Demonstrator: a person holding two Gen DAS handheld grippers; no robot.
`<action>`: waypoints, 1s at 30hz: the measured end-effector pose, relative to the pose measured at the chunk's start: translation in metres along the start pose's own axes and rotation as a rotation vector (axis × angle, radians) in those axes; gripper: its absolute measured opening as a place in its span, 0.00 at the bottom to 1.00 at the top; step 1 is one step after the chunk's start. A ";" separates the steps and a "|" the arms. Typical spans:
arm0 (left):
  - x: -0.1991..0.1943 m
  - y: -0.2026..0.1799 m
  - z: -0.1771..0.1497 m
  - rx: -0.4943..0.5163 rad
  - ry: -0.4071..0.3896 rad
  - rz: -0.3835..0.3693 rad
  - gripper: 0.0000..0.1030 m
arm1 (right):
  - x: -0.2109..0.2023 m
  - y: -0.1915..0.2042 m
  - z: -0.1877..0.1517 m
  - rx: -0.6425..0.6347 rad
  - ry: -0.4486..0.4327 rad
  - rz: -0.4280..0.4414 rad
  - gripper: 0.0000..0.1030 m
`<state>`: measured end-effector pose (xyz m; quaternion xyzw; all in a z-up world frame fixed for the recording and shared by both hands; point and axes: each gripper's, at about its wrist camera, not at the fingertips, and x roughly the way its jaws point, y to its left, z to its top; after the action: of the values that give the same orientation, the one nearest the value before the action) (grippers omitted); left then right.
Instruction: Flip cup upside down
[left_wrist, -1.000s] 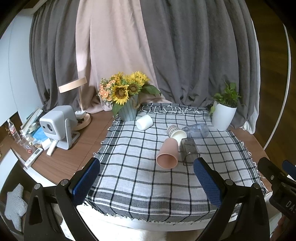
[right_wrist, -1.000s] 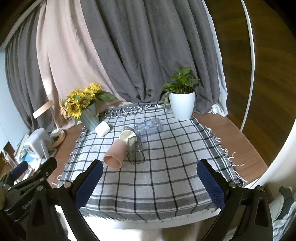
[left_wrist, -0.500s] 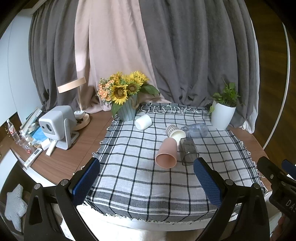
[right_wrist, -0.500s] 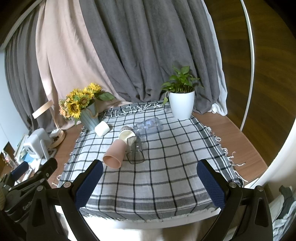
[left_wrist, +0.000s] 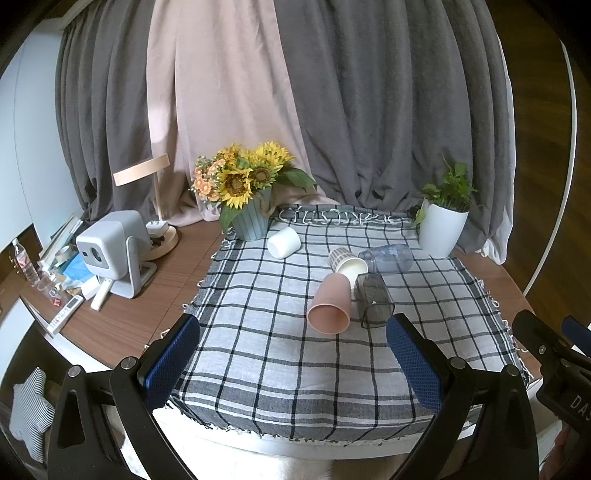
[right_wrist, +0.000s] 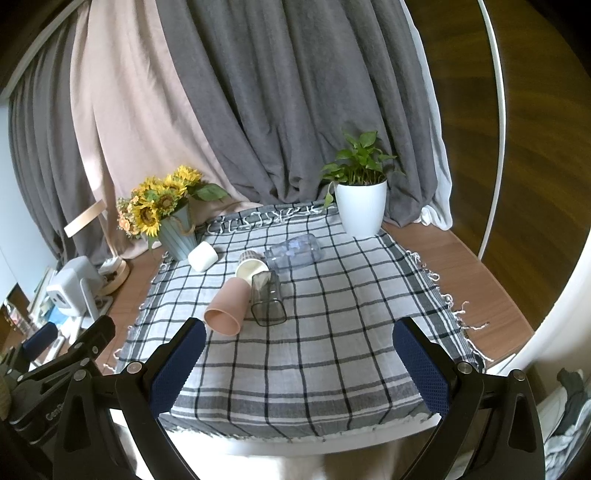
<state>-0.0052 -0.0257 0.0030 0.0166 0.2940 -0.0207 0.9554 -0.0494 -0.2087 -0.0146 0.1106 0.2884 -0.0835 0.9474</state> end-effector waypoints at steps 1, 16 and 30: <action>0.000 -0.001 0.000 0.001 -0.001 0.000 1.00 | 0.000 0.000 0.000 0.001 0.001 -0.002 0.99; 0.000 -0.006 -0.001 0.003 0.004 -0.003 1.00 | 0.001 0.000 0.000 0.002 0.003 0.000 0.99; 0.059 0.008 0.016 0.058 0.112 -0.055 1.00 | 0.047 0.015 0.001 0.058 0.097 0.001 0.99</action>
<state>0.0529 -0.0202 -0.0171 0.0374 0.3467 -0.0546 0.9356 -0.0075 -0.1991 -0.0379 0.1421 0.3312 -0.0861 0.9288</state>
